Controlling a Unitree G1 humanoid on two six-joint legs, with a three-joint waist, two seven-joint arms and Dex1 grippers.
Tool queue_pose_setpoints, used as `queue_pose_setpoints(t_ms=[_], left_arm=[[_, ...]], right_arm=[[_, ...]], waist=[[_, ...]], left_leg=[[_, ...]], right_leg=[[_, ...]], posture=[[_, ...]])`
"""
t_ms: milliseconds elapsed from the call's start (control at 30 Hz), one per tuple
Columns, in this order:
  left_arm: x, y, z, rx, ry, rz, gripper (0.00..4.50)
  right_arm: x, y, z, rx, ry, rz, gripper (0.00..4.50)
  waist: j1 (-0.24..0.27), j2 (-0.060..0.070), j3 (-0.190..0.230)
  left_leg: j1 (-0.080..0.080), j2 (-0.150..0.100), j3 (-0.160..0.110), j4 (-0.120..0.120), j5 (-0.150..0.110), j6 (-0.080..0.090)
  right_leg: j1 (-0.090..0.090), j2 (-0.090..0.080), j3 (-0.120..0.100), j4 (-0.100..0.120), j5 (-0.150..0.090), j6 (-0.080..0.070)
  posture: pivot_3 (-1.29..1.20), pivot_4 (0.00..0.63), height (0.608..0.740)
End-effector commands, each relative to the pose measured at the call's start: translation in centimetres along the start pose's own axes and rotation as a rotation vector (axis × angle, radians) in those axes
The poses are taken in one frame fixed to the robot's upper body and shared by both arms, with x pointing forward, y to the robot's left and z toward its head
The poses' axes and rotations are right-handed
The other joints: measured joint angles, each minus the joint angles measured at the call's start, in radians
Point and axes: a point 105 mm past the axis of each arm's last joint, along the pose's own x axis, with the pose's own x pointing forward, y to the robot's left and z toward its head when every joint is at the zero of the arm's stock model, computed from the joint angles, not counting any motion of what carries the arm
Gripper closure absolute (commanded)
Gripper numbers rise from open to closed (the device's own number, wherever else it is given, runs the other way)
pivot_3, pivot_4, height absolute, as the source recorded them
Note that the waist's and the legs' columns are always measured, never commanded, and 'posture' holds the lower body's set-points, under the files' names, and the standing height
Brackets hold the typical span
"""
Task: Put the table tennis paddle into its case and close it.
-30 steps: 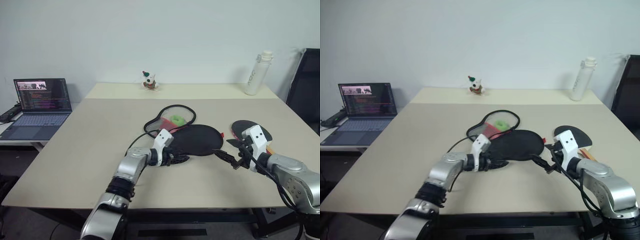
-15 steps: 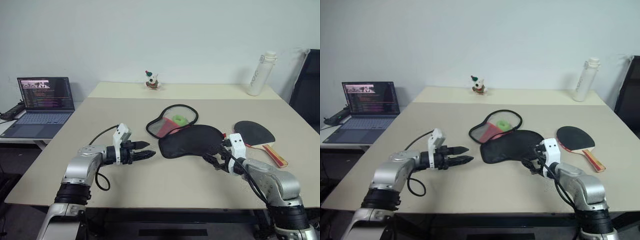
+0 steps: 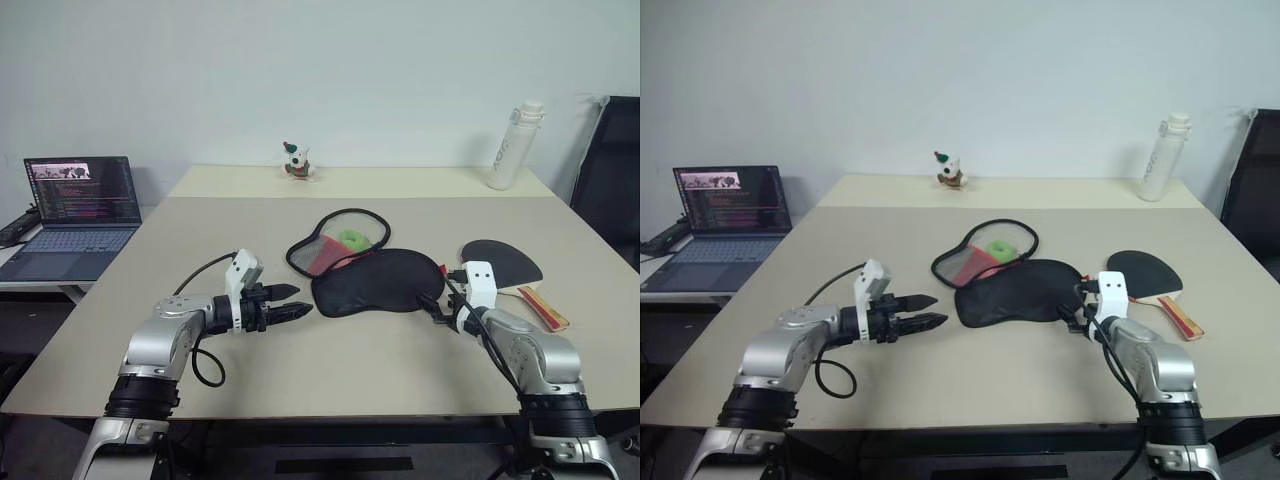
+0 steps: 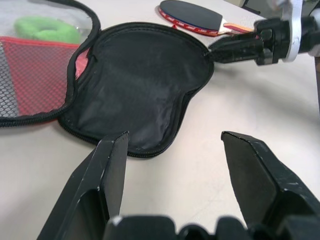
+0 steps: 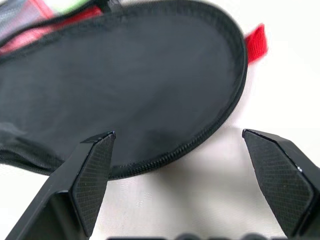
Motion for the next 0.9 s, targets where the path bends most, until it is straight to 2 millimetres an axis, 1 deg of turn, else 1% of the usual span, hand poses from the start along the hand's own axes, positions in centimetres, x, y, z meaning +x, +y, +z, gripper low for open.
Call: queue_pose_setpoints(t_ms=[33, 100, 167, 233, 367, 467, 500, 667, 700, 833, 867, 900], left_arm=[[-0.3, -0.5, 1.9, 0.059, -0.037, -0.027, 1.31], [-0.5, -0.5, 2.0, 0.064, -0.033, -0.033, 1.31], [-0.8, -0.4, 2.0, 0.071, -0.025, -0.031, 1.31], [-1.0, -0.3, 2.0, 0.076, -0.021, -0.027, 1.31], [-1.2, -0.2, 2.1, 0.083, -0.016, -0.025, 1.31], [-1.3, -0.3, 2.1, 0.087, -0.016, -0.026, 1.27], [-1.3, -0.3, 2.1, 0.088, -0.016, -0.027, 1.27], [-1.2, -0.5, 2.0, 0.094, -0.017, -0.031, 1.27], [-1.2, -0.6, 2.0, 0.095, -0.017, -0.031, 1.27], [-1.1, -0.8, 2.0, 0.106, -0.015, -0.041, 1.27], [-1.1, -0.9, 2.0, 0.109, -0.015, -0.044, 1.27], [-1.0, -1.0, 2.1, 0.111, -0.015, -0.051, 1.27]], right_arm=[[0.9, 0.4, 0.8, 0.059, -0.028, -0.002, 0.00], [1.3, 1.8, 1.5, 0.124, -0.043, 0.046, 0.00], [1.6, 3.7, 2.2, 0.201, -0.057, 0.116, 0.00], [1.8, 5.4, 2.8, 0.264, -0.057, 0.181, 0.00], [1.9, 7.6, 3.4, 0.348, -0.051, 0.252, 0.00], [1.9, 9.0, 3.5, 0.386, -0.043, 0.285, 0.59], [1.8, 9.4, 3.4, 0.401, -0.038, 0.296, 0.90], [1.7, 11.2, 2.8, 0.431, -0.012, 0.336, 2.68], [1.5, 11.5, 2.7, 0.432, -0.006, 0.354, 2.95], [0.6, 11.9, 2.7, 0.405, 0.028, 0.425, 4.35], [0.3, 11.8, 2.7, 0.395, 0.037, 0.439, 4.47], [-0.3, 11.5, 2.8, 0.370, 0.054, 0.465, 4.47]], waist=[[-0.001, 0.000, 0.000], [-0.003, 0.000, 0.000], [-0.006, 0.000, 0.000], [-0.007, 0.000, 0.000], [-0.007, 0.000, 0.000], [-0.004, 0.000, 0.000], [-0.003, 0.000, 0.000], [-0.002, 0.000, 0.000], [-0.002, 0.000, 0.000], [-0.002, 0.000, 0.000], [-0.002, 0.000, 0.000], [-0.002, 0.000, 0.000]], left_leg=[[0.000, 0.000, 0.000, 0.000, 0.000, 0.000], [0.001, 0.001, 0.000, 0.000, 0.000, 0.000], [0.001, 0.002, 0.001, 0.000, 0.000, 0.000], [0.001, 0.004, 0.001, 0.000, 0.000, 0.000], [-0.002, 0.013, 0.003, -0.001, 0.000, 0.000], [-0.002, 0.013, 0.003, -0.001, 0.000, 0.000], [-0.002, 0.013, 0.003, -0.002, 0.000, 0.000], [-0.002, 0.014, 0.003, -0.002, 0.000, 0.000], [-0.002, 0.014, 0.003, -0.002, 0.000, 0.000], [-0.002, 0.014, 0.003, -0.002, 0.000, 0.000], [-0.002, 0.014, 0.003, -0.002, 0.000, 0.000], [-0.002, 0.014, 0.003, -0.002, 0.000, 0.000]], right_leg=[[0.000, 0.000, 0.000, 0.000, 0.000, -0.001], [0.000, 0.000, 0.000, 0.000, 0.000, 0.000], [0.000, 0.001, 0.000, 0.001, 0.000, 0.000], [-0.001, 0.003, 0.000, 0.001, 0.002, -0.004], [-0.006, 0.007, 0.001, 0.002, 0.003, -0.005], [-0.007, 0.007, 0.001, 0.002, 0.003, -0.005], [-0.007, 0.007, 0.001, 0.002, 0.003, -0.005], [-0.007, 0.008, 0.002, 0.002, 0.003, -0.006], [-0.007, 0.009, 0.002, 0.002, 0.003, -0.006], [-0.007, 0.010, 0.002, 0.002, 0.004, -0.006], [-0.007, 0.011, 0.002, 0.002, 0.004, -0.006], [-0.007, 0.011, 0.002, 0.001, 0.004, -0.006]], posture=[[0.00, 0.150, 0.740], [0.00, 0.150, 0.740], [0.00, 0.150, 0.740], [0.00, 0.150, 0.740], [0.00, 0.150, 0.740], [0.00, 0.150, 0.740], [0.00, 0.150, 0.740], [0.00, 0.150, 0.740], [0.00, 0.150, 0.740], [0.00, 0.150, 0.740], [0.00, 0.150, 0.740], [0.00, 0.150, 0.740]])
